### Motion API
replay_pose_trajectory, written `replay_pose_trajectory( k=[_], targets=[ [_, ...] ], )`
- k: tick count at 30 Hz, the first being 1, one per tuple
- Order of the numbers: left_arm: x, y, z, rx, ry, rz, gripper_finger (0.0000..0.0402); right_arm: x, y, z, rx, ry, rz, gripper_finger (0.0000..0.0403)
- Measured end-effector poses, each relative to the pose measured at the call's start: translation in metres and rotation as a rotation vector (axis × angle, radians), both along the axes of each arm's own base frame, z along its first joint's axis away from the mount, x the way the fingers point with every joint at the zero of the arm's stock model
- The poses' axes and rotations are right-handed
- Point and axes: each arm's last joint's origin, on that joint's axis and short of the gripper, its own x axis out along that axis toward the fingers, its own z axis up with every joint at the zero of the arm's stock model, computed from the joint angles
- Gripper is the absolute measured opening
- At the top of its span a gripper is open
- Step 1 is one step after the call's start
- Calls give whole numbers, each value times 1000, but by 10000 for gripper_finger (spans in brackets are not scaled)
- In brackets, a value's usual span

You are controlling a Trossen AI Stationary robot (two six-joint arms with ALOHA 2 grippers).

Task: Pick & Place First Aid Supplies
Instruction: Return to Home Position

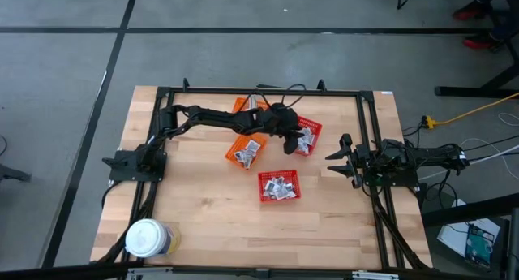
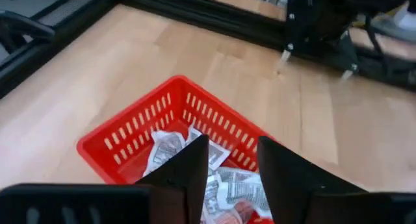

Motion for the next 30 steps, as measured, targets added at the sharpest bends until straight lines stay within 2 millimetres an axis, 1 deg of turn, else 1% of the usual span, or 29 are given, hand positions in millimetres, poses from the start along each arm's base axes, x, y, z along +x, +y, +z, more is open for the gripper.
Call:
replay_pose_trajectory(
  k=[4, 8, 11, 13, 15, 17, 19, 23, 27, 30],
  targets=[
    [2, 0, 6, -30, -55, 17, 131, 0, 0, 0, 0, 0, 0, 163],
    [4, -1, 10, -82, -109, 4, 130, 0, 0, 0, 0, 0, 0, 163],
    [3, 2, 12, -118, -127, 4, 128, 0, 0, 0, 0, 0, 0, 163],
    [-2, 6, 13, -151, -119, -58, 128, 0, 0, 0, 0, 0, 0, 163],
    [-4, 8, 21, -149, -153, -149, 129, 0, 0, 0, 0, 0, 0, 163],
    [-14, 12, 32, -151, -170, -228, 131, 0, 0, 0, 0, 0, 0, 163],
    [-23, 12, 41, -134, -186, -269, 131, 0, 0, 0, 0, 0, 0, 163],
    [-52, 13, 50, -104, -179, -248, 132, 0, 0, 0, 0, 0, 0, 163],
    [-94, 10, 51, -88, -160, -178, 131, 0, 0, 0, 0, 0, 0, 163],
    [-124, 4, 51, -61, -214, -154, 130, 0, 0, 0, 0, 0, 0, 163]
  ],
)
